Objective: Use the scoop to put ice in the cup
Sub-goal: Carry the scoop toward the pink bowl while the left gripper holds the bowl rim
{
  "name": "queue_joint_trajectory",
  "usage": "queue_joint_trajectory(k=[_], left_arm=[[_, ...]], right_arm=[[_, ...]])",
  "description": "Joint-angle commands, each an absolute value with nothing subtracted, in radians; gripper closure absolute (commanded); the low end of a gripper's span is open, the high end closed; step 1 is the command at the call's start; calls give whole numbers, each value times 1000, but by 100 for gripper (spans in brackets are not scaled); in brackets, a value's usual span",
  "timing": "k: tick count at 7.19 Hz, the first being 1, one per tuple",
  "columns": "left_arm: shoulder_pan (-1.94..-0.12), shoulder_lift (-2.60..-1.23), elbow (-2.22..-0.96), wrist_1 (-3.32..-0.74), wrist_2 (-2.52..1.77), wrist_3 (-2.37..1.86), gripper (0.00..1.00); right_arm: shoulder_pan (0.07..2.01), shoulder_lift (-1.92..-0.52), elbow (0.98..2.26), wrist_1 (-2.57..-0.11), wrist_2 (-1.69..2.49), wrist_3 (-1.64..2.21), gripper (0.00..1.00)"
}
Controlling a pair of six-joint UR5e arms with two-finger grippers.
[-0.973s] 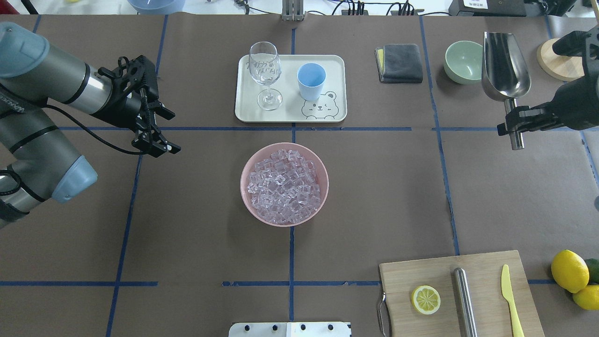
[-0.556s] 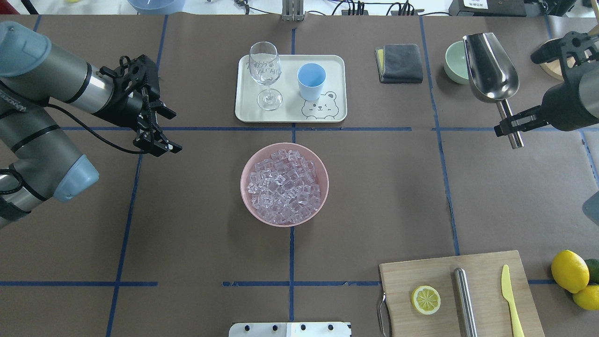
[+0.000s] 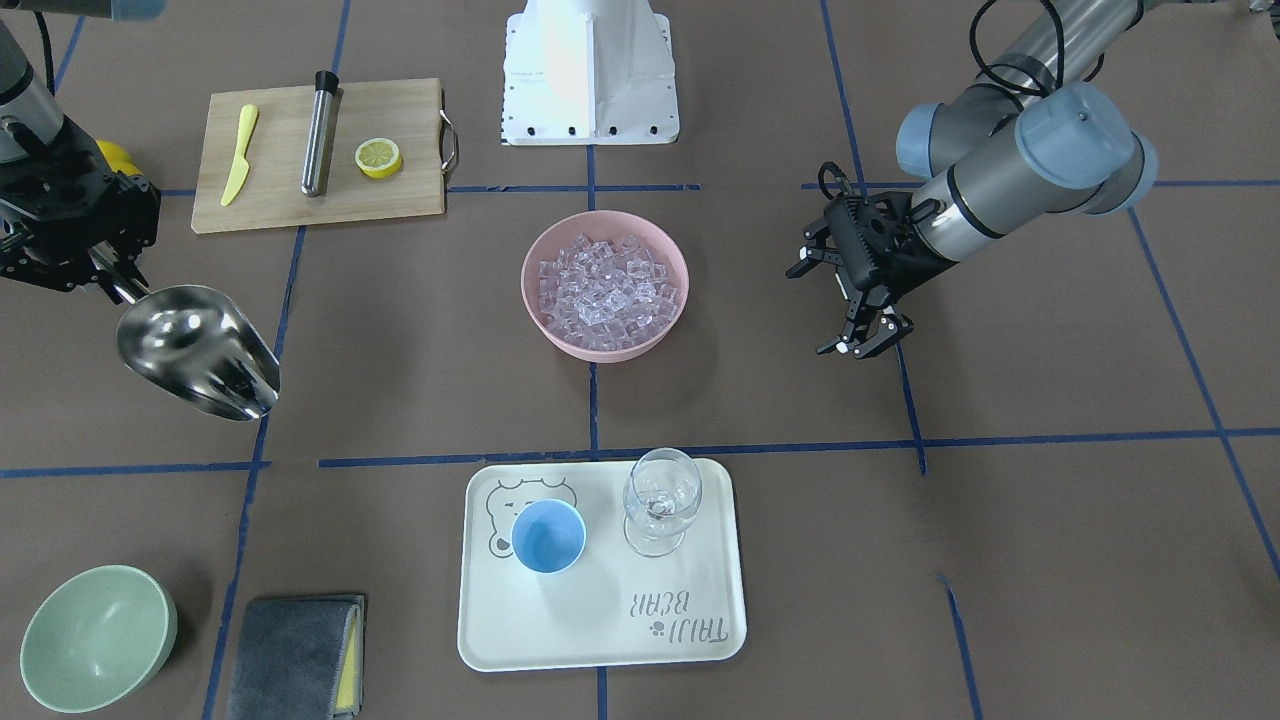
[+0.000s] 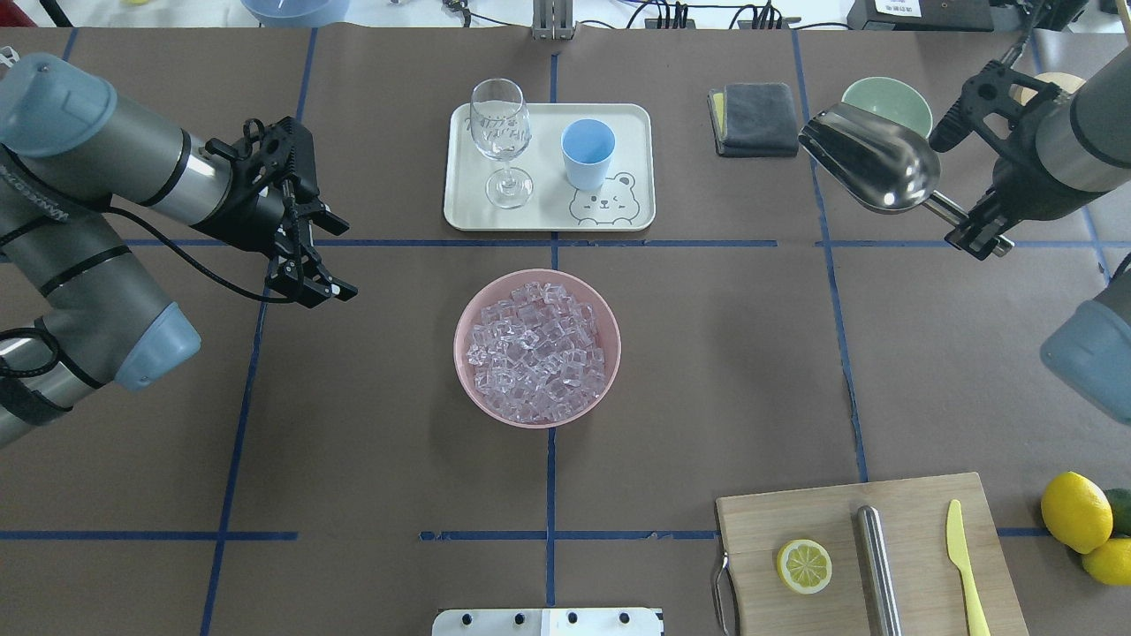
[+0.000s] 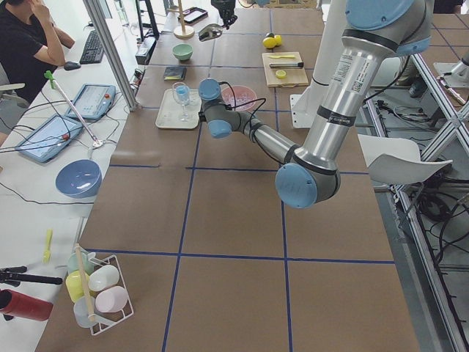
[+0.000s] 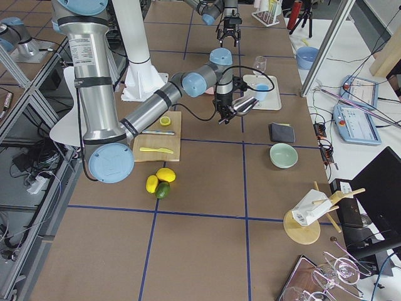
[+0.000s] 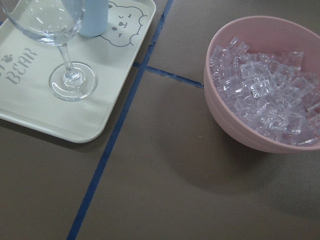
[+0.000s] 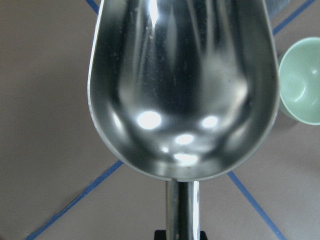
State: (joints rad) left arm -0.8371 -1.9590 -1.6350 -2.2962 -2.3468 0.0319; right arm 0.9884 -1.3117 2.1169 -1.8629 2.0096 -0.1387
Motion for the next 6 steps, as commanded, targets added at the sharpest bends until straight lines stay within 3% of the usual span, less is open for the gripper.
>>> queue_joint_trajectory(k=[1, 4, 6], left_arm=[[-802, -1959, -1632, -2322, -2336, 29, 0], [-750, -1948, -1617, -2350, -2301, 29, 0], [-671, -1960, -1603, -2367, -2209, 26, 0]], right_arm=[[939, -1221, 2121, -1968, 1996, -199, 100], [853, -1167, 2123, -2046, 1983, -206, 100], [841, -987, 2138, -2324, 1868, -311, 100]])
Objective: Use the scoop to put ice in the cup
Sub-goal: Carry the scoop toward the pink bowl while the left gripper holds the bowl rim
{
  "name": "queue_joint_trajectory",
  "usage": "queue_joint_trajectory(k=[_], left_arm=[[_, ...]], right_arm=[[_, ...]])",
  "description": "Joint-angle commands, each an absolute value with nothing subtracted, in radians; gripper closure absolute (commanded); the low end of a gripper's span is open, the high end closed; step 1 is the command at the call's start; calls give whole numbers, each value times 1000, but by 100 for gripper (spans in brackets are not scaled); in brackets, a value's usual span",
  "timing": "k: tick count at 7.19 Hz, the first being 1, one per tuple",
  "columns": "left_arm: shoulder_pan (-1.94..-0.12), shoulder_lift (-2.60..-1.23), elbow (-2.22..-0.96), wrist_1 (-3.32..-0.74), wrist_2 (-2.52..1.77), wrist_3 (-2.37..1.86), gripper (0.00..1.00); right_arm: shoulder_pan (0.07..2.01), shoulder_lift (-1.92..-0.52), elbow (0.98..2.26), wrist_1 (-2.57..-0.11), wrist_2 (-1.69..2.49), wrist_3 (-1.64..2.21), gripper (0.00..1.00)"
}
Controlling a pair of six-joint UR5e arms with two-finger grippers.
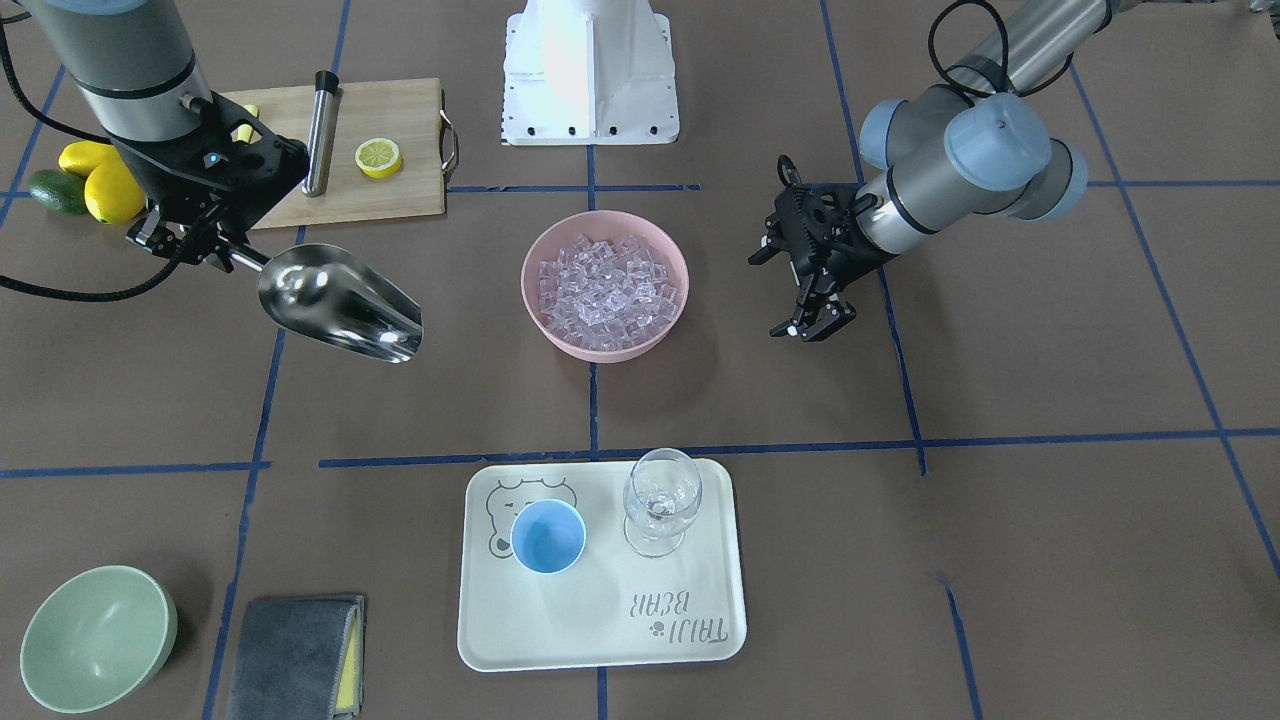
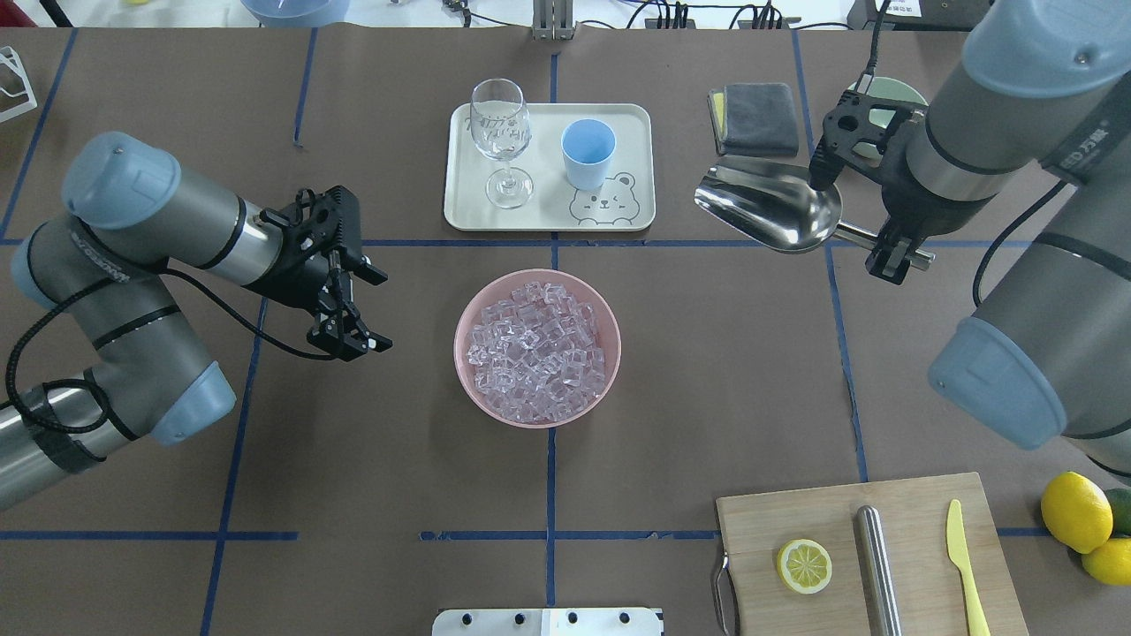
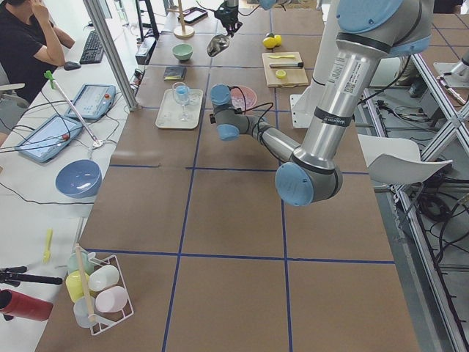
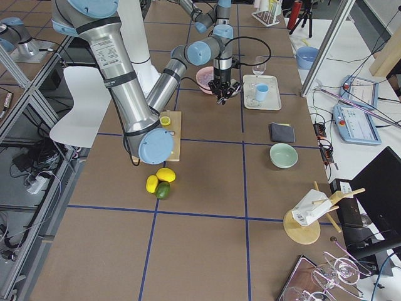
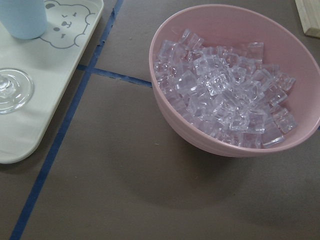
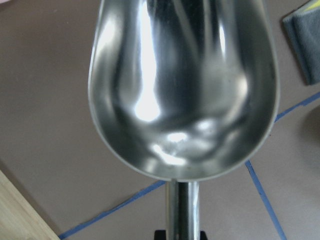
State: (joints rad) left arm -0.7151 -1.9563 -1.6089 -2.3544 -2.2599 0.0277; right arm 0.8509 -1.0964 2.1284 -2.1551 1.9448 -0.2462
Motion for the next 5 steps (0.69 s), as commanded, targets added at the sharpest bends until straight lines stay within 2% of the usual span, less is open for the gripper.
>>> queue_joint_trajectory(k=[1, 3, 5], left_arm=[[-652, -1959, -1573, -2450, -2195, 26, 0], [-624, -1960, -1508, -2590, -2194, 28, 0], [-604, -1985, -1508, -2592, -2169, 26, 0]], right_arm=[[792, -898, 2134, -2465, 1770, -328, 100], [747, -862, 2117, -2523, 1740, -337, 100], [706, -826, 2067, -2539, 1738, -339, 100]])
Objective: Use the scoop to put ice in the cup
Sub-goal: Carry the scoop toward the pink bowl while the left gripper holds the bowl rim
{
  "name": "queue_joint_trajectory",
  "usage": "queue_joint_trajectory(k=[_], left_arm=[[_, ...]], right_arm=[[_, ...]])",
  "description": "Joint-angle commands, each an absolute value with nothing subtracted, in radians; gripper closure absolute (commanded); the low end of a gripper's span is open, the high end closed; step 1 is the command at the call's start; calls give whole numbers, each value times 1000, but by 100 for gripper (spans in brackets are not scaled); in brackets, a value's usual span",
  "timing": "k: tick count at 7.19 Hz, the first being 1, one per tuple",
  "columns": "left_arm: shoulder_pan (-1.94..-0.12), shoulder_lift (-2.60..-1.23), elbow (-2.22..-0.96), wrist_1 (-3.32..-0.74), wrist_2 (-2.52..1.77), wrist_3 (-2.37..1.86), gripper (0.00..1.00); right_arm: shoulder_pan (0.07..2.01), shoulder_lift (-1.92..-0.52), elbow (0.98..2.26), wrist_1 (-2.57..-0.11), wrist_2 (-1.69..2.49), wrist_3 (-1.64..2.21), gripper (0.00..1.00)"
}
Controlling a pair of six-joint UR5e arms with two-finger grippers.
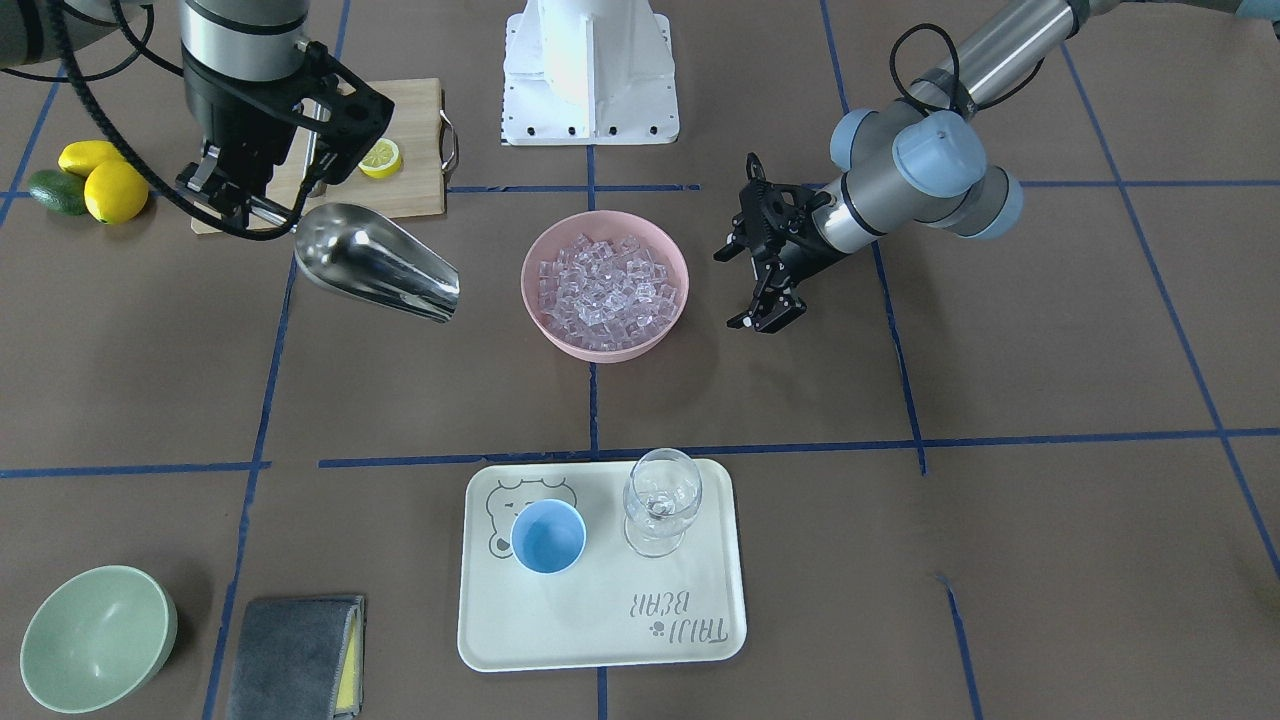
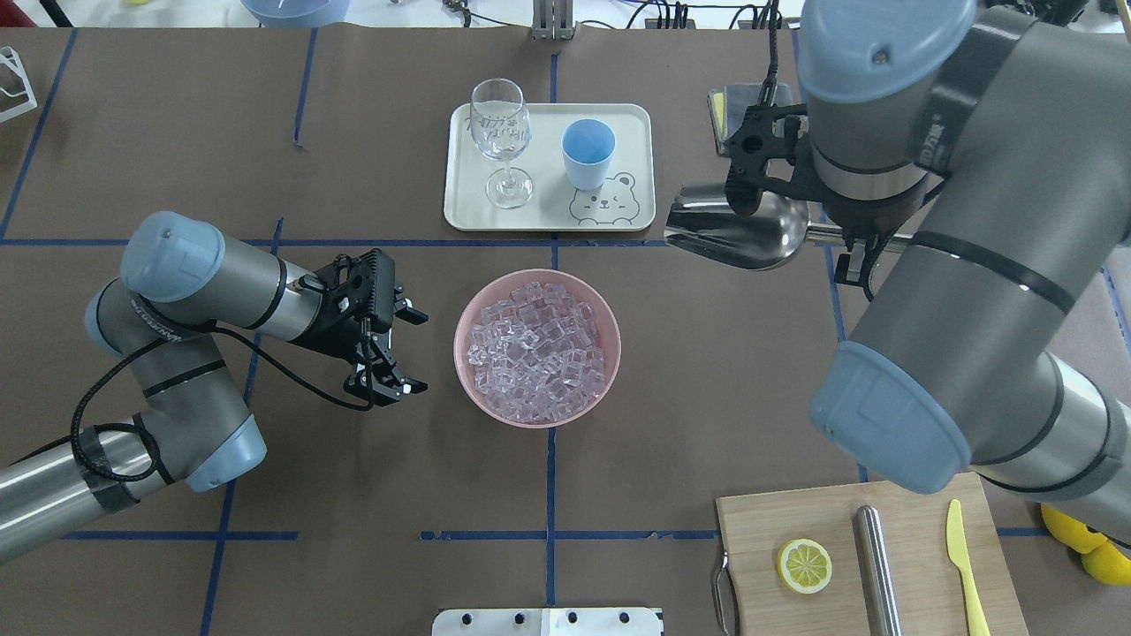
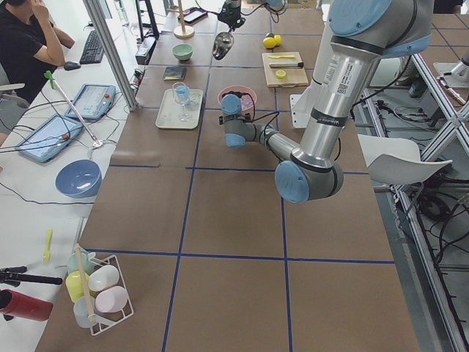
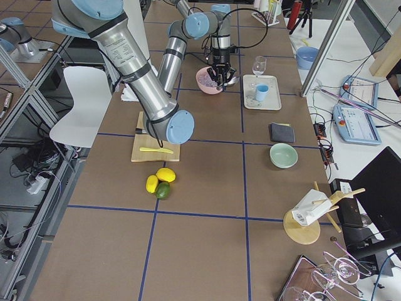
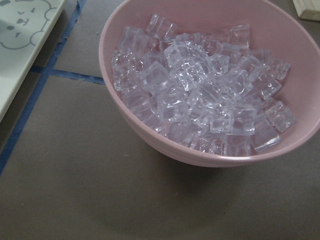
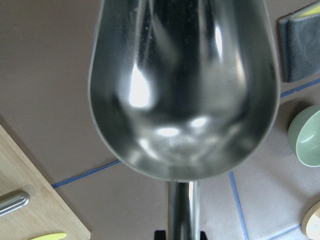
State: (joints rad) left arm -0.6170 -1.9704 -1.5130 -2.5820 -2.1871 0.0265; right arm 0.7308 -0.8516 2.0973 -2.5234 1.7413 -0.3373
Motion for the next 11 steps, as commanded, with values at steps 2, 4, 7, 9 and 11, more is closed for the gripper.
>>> queue_joint_trajectory(k=[2, 4, 7, 9, 11], left_arm=[[-601, -2006, -1490, -2592, -2160, 25, 0], [-601, -2022, -1468, -2594, -2161, 26, 0], [-600, -2025, -1433, -2689, -2161, -29, 0], [-597, -2022, -1381, -2793, -2160, -41, 0], [-594, -2022, -1376, -2806, -2160, -57, 0]], right_arm=[[631, -735, 1973, -2607, 1683, -339, 100], [606, -700, 1936, -2631, 1657, -341, 100], [600, -620, 1856, -2680, 1637, -353, 100], [598, -597, 1844, -2681, 1637, -353, 100], [592, -592, 1838, -2681, 1637, -353, 100]])
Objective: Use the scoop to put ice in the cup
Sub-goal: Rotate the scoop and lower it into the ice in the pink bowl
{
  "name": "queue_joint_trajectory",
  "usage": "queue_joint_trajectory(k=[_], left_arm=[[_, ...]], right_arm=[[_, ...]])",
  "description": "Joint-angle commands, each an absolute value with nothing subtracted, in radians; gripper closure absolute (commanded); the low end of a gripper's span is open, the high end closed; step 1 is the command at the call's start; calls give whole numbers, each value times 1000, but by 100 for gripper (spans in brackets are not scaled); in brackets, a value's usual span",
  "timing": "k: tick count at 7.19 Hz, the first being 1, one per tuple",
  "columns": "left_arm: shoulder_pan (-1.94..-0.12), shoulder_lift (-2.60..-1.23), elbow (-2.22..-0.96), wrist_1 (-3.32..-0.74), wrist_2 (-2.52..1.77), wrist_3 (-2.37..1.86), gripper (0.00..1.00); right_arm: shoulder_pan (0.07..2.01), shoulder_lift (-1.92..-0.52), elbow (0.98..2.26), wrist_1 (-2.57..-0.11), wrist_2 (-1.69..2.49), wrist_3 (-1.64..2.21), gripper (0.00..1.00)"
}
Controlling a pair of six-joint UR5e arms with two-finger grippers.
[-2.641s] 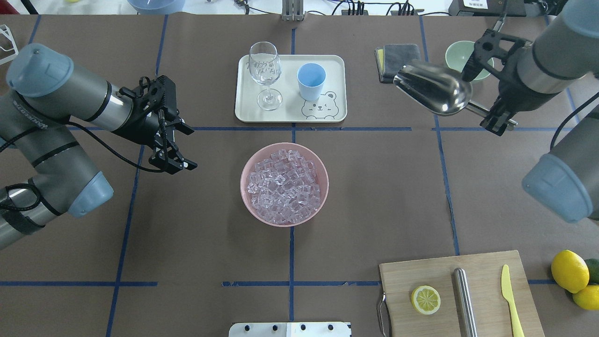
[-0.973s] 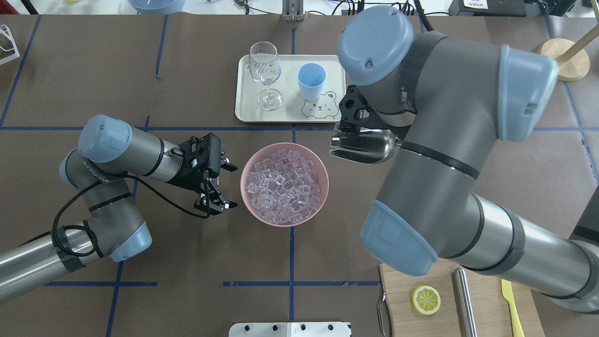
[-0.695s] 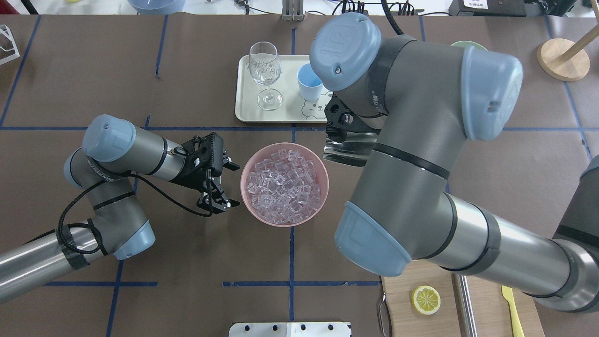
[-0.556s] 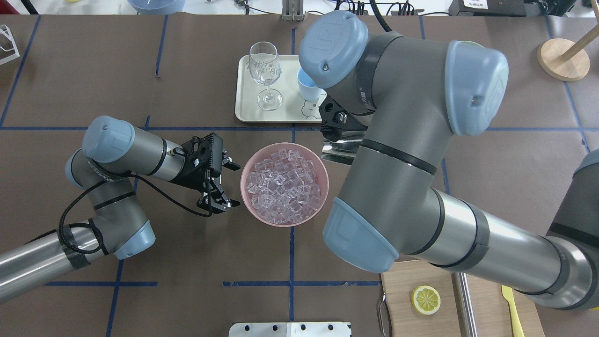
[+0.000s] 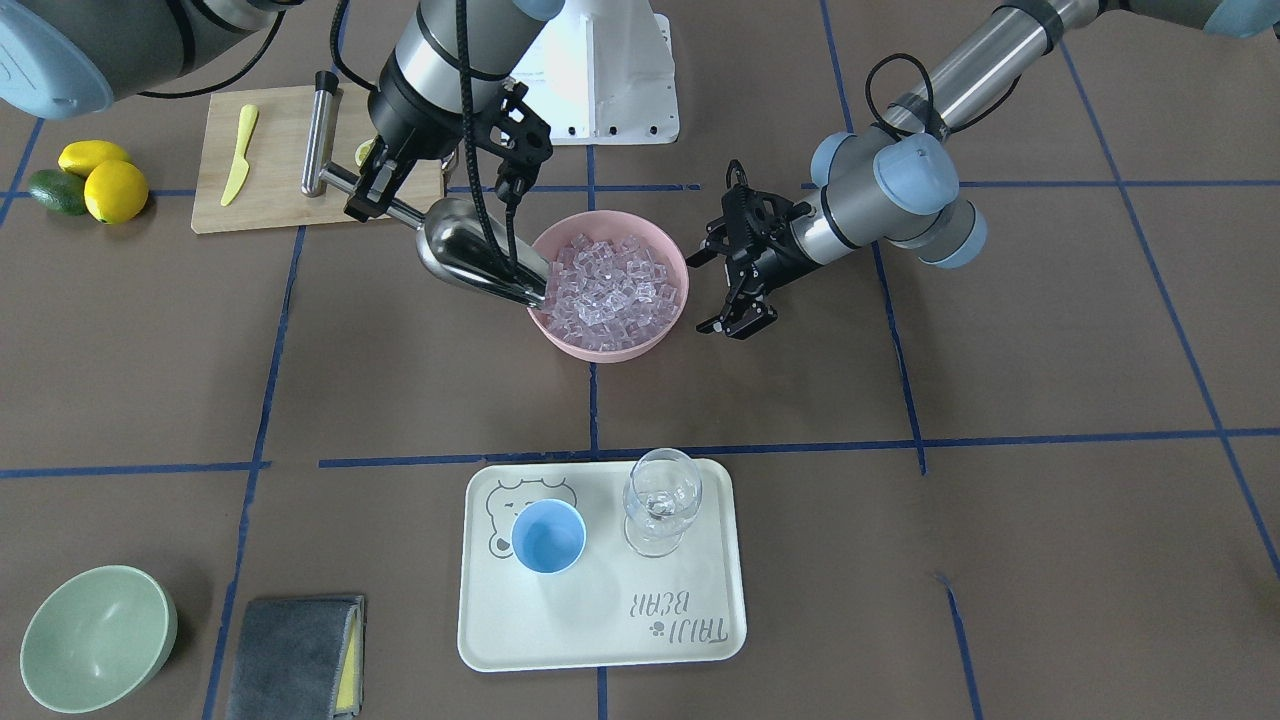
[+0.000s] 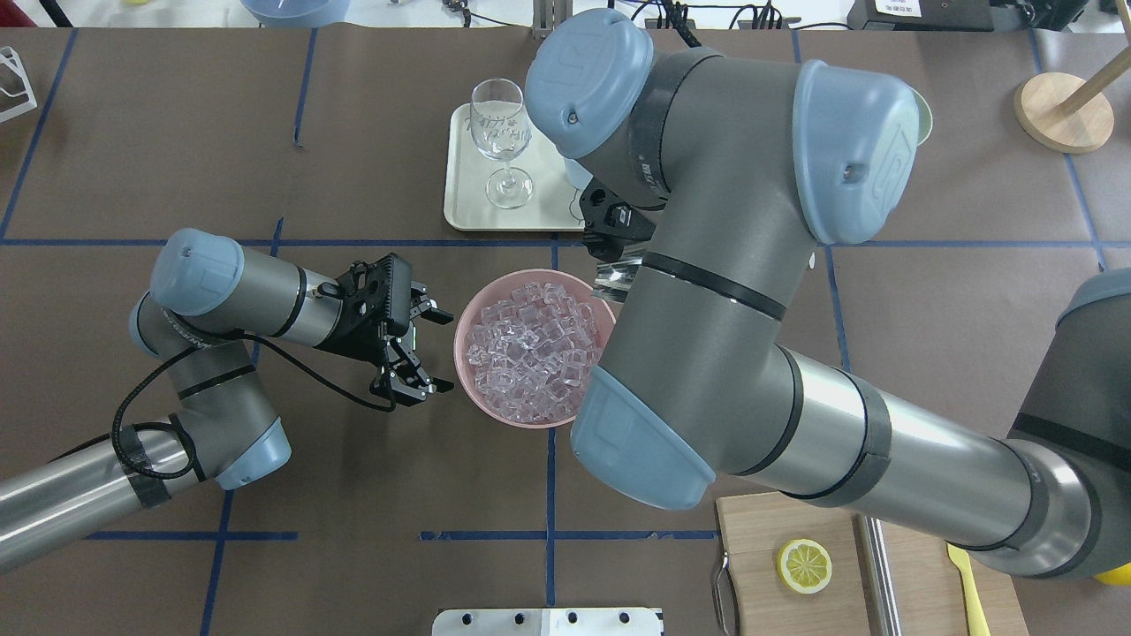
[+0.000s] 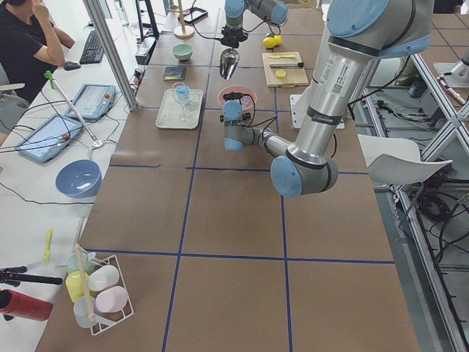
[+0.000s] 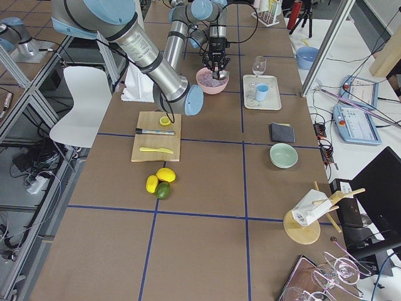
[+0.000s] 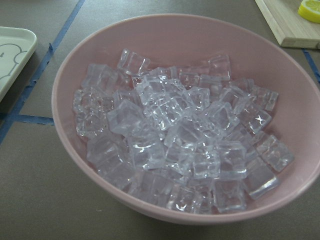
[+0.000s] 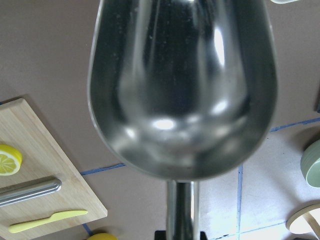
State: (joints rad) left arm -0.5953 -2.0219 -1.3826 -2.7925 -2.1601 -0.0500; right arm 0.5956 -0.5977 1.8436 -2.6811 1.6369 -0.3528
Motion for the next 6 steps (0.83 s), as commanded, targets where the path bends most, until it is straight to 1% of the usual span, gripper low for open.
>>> queue_joint_trajectory(k=[1, 2, 3, 6], left_arm=[[-594, -2022, -1376, -2806, -2161, -58, 0], [-594, -2023, -1376, -2807, -2161, -60, 0], [-592, -2025, -1377, -2807, -2161, -70, 0], [-592, -2032, -1378, -2807, -2161, -80, 0]], right_arm=[[583, -565, 1791, -2681, 1635, -353, 100], [574, -502, 1687, -2683, 1628, -353, 100], [543, -485, 1645, -2707, 1567, -353, 100], [489, -483, 1617, -2756, 1496, -354, 100]])
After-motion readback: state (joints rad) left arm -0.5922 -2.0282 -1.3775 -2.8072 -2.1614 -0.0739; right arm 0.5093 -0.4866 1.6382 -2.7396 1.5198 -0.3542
